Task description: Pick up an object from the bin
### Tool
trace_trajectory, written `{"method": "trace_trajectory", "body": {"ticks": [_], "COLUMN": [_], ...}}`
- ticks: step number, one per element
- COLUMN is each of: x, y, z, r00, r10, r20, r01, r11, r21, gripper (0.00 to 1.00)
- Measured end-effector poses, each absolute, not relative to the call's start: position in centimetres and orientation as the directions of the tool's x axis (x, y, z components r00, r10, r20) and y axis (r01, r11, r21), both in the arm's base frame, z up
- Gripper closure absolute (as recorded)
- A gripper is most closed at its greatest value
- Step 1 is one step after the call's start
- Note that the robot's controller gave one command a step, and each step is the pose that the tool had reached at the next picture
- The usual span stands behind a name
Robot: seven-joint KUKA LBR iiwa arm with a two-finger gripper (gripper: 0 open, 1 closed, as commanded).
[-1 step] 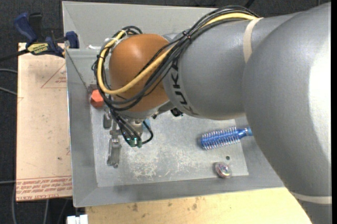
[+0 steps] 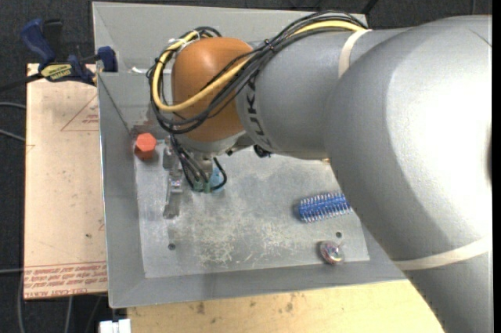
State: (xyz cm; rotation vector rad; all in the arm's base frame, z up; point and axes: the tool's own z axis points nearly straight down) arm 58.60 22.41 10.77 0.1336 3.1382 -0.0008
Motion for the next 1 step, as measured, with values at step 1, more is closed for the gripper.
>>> {"method": "trace_trajectory", "body": {"ticks": [1], "x": [62.02], "y": [14.04], "z": [13.28], "r00": [-0.997], "r10": [0.075], "r20": [-0.007], "r01": [0.075], "r11": [0.997], "r21": [-0.002], "gripper": [0.00]}}
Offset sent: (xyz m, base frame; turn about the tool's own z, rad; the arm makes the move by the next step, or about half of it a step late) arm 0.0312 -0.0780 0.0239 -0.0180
